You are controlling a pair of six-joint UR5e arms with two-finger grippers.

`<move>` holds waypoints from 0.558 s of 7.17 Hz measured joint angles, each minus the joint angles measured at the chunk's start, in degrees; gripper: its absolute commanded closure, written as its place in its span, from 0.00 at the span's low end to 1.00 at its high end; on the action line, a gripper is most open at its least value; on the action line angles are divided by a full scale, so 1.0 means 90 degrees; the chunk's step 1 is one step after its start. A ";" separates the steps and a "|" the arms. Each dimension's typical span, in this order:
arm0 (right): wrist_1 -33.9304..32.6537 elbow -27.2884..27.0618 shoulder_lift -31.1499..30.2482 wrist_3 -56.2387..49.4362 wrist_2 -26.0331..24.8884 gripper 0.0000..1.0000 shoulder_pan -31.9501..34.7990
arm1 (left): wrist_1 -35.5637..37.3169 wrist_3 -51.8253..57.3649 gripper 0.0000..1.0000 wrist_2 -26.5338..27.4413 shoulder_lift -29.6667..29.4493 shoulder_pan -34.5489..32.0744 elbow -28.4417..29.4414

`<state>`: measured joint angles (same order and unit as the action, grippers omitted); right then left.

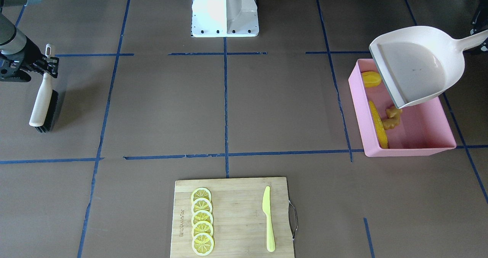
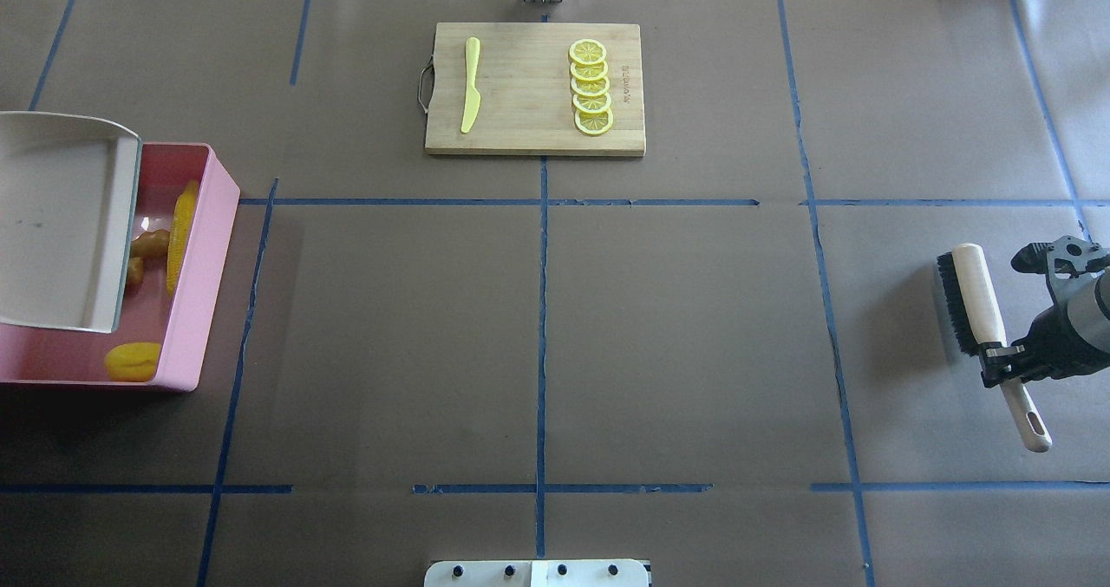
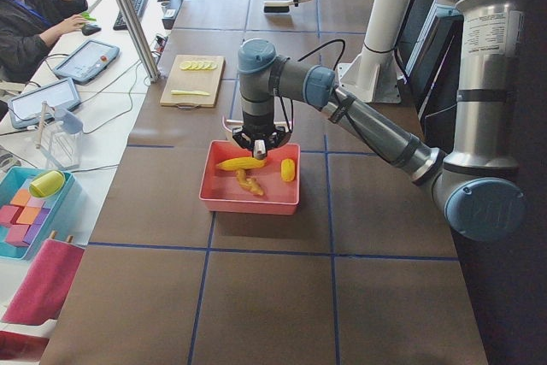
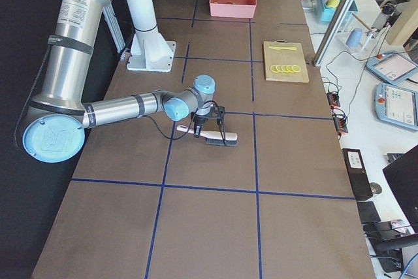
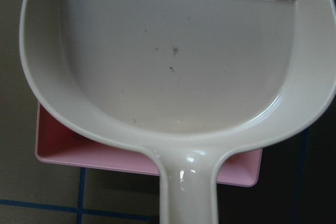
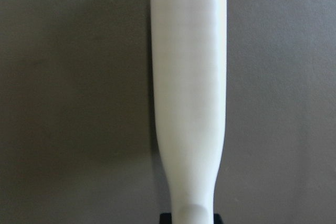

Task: Sweep and dump trash into bin
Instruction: 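Tilt the dustpan with the left gripper to dump the items into the bin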

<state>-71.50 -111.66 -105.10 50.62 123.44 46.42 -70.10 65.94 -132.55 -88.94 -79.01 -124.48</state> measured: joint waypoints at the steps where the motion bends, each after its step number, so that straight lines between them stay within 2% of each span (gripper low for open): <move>1: -0.0001 0.0020 0.0004 0.0001 0.0022 0.30 -0.0013 | 0.0000 -0.0099 1.00 -0.0098 -0.0064 0.0000 0.0007; 2: -0.0008 0.0043 0.0010 0.0001 0.0045 0.28 -0.0016 | 0.0001 -0.0160 1.00 -0.0148 -0.0105 0.0001 0.0013; 4: -0.0013 0.0078 0.0019 0.0001 0.0061 0.01 -0.0020 | -0.0008 -0.0361 1.00 -0.0195 -0.0269 0.0014 0.0084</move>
<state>-71.62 -110.95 -104.93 50.62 123.99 46.24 -70.17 62.70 -134.31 -91.36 -78.89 -123.72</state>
